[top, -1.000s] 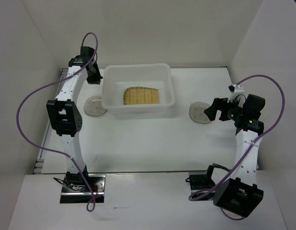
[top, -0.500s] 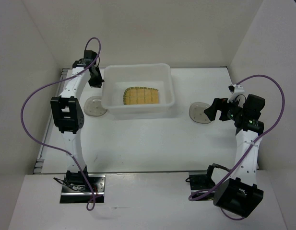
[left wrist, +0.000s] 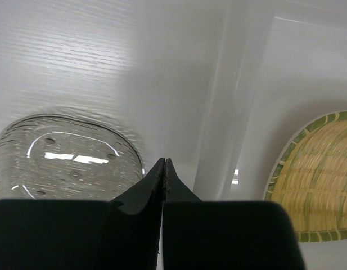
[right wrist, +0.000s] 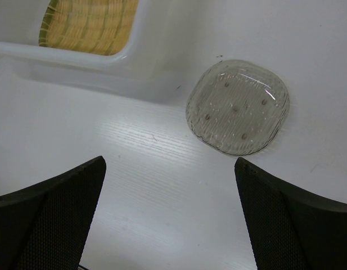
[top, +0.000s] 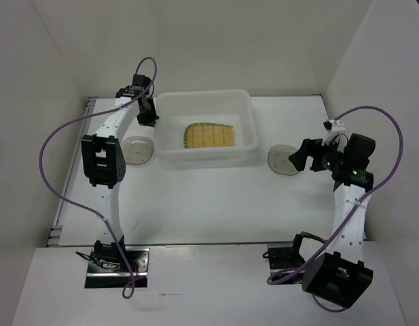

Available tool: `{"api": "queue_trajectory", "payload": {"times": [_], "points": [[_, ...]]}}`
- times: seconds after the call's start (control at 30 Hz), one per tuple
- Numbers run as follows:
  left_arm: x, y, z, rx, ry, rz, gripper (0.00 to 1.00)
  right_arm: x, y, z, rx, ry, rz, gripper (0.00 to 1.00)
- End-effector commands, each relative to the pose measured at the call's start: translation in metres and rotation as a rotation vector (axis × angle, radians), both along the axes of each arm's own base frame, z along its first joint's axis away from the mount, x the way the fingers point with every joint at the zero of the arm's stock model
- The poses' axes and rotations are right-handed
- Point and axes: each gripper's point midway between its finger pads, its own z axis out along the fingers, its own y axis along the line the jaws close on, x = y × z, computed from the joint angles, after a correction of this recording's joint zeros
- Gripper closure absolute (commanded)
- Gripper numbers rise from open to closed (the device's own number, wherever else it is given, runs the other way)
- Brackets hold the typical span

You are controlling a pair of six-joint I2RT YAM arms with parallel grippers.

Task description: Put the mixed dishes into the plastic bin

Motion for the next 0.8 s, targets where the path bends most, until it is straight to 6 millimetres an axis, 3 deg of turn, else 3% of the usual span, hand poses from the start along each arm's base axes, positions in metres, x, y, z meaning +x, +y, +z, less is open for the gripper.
{"api": "queue_trajectory", "payload": {"times": [0.0, 0.27, 0.5, 0.67, 0.7, 0.77], "points": [[0.005, -0.025, 0.001, -0.018, -0.020, -0.068, 1.00, 0.003, 0.001, 0.009, -0.018, -0.049, 0.017, 0.00], [0.013, -0.048, 0.006, -0.022, -0.046, -0.108, 1.00, 0.003, 0.001, 0.009, -0.018, -0.049, 0.017, 0.00], [0.020, -0.050, -0.003, -0.020, -0.029, -0.108, 1.00, 0.003, 0.001, 0.009, -0.018, -0.049, 0.017, 0.00], [0.033, -0.064, 0.017, -0.034, -0.079, -0.132, 0.98, 0.004, 0.001, 0.007, -0.015, -0.041, 0.017, 0.00], [0.032, -0.064, 0.010, -0.031, -0.055, -0.131, 0.98, 0.004, 0.001, 0.007, -0.015, -0.041, 0.017, 0.00], [0.040, -0.071, 0.019, -0.033, -0.070, -0.141, 0.97, 0.004, 0.001, 0.007, -0.015, -0.041, 0.017, 0.00]]}}
